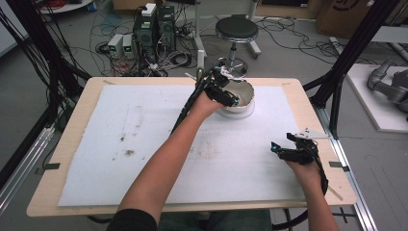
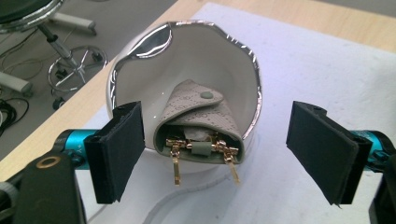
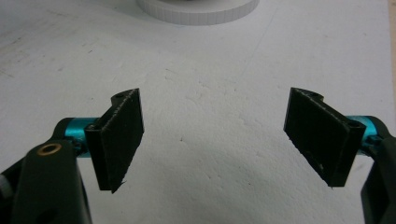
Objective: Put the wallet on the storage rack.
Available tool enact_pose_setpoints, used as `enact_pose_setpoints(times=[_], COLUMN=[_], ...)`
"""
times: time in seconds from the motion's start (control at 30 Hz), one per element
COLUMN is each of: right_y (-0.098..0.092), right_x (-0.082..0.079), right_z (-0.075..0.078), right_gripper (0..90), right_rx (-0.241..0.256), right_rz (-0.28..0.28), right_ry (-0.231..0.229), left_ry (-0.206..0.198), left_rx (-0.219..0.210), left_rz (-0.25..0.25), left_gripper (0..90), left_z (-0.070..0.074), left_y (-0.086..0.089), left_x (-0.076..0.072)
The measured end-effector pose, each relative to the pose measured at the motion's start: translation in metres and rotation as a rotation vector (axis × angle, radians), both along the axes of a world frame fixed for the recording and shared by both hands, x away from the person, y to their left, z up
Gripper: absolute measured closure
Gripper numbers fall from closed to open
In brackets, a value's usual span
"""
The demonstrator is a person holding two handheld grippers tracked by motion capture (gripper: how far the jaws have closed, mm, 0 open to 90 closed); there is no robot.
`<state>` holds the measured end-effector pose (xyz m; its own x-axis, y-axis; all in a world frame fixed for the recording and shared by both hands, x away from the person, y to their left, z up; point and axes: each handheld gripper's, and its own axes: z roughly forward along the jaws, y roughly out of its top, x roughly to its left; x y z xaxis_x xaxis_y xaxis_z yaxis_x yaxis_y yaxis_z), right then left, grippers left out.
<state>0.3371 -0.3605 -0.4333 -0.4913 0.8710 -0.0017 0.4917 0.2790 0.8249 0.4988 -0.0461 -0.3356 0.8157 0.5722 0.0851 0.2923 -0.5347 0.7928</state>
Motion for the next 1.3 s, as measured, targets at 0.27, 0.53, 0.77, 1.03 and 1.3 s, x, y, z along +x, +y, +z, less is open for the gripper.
enact_pose_setpoints(times=[0.27,0.53,0.77,1.03,1.3], right_y=[0.002,0.006,0.006,0.014,0.016], right_x=[-0.001,0.000,0.000,0.002,0.000], right_z=[0.001,0.001,0.001,0.001,0.000], right_gripper=[20.4,20.5,20.4,20.5,20.5], right_rx=[0.001,0.000,0.005,-0.006,-0.001], right_rz=[0.004,0.015,0.011,0.030,0.031], right_ry=[-0.004,-0.001,0.000,-0.006,-0.001], left_ry=[-0.030,-0.048,-0.040,-0.031,-0.036], left_rx=[-0.068,-0.118,-0.186,-0.226,-0.295], left_rz=[-0.015,-0.016,-0.027,-0.019,0.017], left_gripper=[19.1,19.0,19.1,19.1,19.1], left_z=[0.012,0.010,0.001,-0.017,-0.028], left_y=[0.028,0.067,0.102,0.145,0.187], left_x=[-0.025,-0.051,-0.068,-0.093,-0.121])
